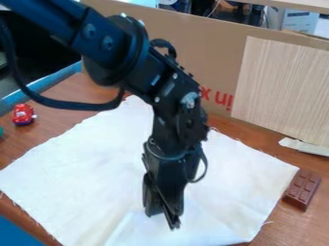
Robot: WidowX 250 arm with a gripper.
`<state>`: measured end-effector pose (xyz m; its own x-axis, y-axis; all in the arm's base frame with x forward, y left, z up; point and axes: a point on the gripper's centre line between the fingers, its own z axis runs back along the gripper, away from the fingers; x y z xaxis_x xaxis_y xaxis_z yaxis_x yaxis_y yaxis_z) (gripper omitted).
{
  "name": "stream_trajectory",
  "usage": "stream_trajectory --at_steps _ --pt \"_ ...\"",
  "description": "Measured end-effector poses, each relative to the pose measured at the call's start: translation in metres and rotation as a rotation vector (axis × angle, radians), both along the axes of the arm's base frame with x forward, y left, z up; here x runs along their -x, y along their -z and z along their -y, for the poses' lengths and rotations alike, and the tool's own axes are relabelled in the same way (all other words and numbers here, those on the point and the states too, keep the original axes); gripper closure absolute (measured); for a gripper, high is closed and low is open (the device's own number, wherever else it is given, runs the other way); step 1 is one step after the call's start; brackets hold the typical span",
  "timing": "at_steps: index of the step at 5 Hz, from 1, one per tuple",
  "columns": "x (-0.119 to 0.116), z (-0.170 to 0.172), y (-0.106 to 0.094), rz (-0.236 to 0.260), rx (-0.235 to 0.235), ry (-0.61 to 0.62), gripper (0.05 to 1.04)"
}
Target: Fold the cloth from bottom right to top left
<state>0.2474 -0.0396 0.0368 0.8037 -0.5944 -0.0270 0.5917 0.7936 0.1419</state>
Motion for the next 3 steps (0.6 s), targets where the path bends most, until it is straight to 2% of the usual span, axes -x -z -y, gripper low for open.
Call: stream_trajectory --at_steps 1,3 --pt "-0.019 -0.023 0.002 -0.005 -0.008 -0.062 1.032" --pt "-0.062 -0.061 -0.013 0.005 0.027 -0.178 1.032"
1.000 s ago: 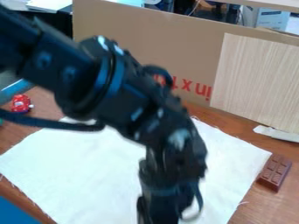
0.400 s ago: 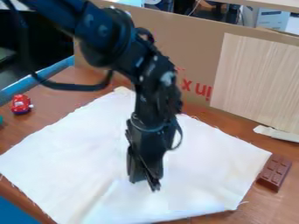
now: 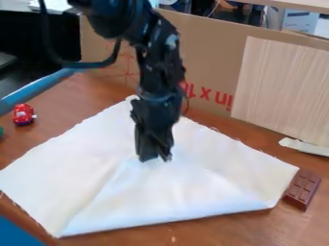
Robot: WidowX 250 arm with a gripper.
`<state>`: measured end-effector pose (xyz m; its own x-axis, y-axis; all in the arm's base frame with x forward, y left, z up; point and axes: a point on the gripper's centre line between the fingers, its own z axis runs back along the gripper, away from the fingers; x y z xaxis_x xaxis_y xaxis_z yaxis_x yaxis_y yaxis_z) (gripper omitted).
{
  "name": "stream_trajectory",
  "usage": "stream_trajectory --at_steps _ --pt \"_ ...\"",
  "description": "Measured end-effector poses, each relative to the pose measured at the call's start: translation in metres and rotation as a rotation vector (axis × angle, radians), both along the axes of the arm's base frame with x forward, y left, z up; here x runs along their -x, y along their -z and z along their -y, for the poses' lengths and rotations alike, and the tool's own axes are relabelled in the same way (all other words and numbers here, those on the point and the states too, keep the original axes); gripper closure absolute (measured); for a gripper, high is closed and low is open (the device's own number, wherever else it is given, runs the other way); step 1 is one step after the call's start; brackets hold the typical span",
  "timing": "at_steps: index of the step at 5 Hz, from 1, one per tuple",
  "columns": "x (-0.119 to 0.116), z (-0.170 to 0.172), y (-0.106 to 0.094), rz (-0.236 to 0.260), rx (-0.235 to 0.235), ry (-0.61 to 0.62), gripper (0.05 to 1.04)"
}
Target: Fold the cloth from bottom right to top left
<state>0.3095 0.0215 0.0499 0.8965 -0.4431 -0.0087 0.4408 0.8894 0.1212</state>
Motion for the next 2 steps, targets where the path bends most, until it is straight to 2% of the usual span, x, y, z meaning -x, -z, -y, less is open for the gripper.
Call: stream_trajectory --at_steps 2 --pt "-0.04 -0.022 -0.01 0.004 0.016 -0.073 1.032"
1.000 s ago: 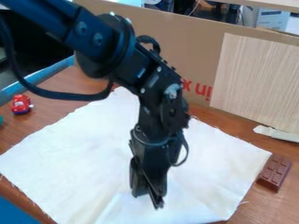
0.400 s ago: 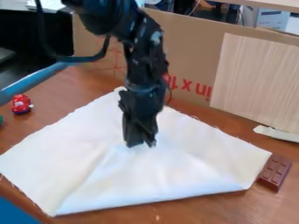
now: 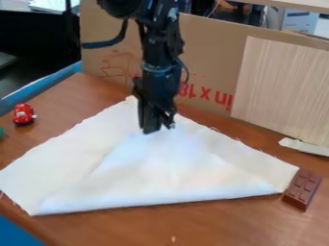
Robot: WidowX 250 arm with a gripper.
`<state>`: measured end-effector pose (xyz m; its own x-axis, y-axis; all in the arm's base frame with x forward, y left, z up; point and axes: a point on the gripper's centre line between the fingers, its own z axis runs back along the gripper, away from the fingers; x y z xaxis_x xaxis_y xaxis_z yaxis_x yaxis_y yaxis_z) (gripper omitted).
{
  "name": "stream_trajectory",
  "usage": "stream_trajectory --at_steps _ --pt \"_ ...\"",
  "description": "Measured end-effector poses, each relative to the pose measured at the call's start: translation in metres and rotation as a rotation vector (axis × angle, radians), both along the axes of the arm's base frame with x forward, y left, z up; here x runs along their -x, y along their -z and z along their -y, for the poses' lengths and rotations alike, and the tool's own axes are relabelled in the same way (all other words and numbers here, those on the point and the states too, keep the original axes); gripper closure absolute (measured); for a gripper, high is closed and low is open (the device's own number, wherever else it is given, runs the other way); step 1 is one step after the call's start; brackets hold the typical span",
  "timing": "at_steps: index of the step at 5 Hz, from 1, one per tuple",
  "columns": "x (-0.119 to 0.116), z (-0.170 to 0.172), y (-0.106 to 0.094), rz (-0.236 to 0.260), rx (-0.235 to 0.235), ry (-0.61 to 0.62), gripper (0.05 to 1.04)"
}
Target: Fold the cloth from bottom right to top left
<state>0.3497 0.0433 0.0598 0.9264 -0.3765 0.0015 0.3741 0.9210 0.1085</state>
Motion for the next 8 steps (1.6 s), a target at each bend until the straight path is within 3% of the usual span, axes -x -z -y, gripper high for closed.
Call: stream_trajectory --at_steps 4,5,8 --pt "-0.068 -0.047 0.008 -0.033 -0.011 -0.15 1.032" --pt "-0.077 -0.066 0.015 -0.048 -0.027 -0.186 1.032" --pt "-0.085 -0.099 0.001 -0.059 -0.009 -0.263 1.032"
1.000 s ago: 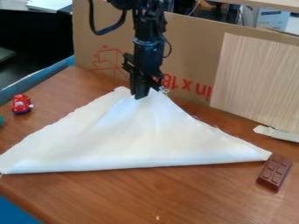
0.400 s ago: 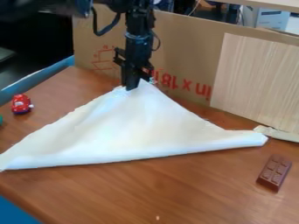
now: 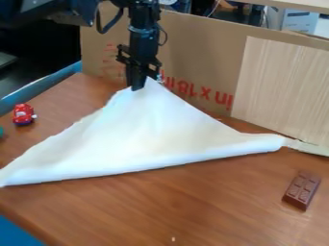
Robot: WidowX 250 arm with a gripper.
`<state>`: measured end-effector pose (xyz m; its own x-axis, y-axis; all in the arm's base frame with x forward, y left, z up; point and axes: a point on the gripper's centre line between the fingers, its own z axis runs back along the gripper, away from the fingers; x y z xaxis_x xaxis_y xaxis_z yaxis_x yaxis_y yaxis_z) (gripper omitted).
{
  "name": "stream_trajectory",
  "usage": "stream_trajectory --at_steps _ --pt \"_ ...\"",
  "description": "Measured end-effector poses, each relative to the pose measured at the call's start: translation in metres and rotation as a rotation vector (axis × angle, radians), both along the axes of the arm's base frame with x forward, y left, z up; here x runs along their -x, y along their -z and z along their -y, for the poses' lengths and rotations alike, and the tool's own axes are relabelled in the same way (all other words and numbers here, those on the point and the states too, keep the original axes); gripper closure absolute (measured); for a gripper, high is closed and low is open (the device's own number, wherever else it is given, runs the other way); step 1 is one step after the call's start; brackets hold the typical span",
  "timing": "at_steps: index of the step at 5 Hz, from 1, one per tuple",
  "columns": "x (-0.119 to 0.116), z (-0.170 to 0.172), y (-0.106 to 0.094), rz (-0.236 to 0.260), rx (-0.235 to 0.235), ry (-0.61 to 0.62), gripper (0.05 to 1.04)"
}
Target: Fold the cloth from bottom right to top left
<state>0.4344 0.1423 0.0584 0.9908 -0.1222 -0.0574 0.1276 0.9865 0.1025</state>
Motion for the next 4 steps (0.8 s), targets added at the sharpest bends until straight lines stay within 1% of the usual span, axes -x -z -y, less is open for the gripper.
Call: stream_trajectory --at_steps 1,2,3,4 --pt "0.0 -0.008 0.004 -0.014 0.007 -0.019 1.032" --pt "-0.009 -0.015 0.008 0.01 -0.016 -0.026 1.012" --pt "-0.013 -0.022 0.011 0.044 -0.047 -0.006 0.862" --pt "-0.007 -0.023 0.033 0.031 -0.059 0.011 0.607"
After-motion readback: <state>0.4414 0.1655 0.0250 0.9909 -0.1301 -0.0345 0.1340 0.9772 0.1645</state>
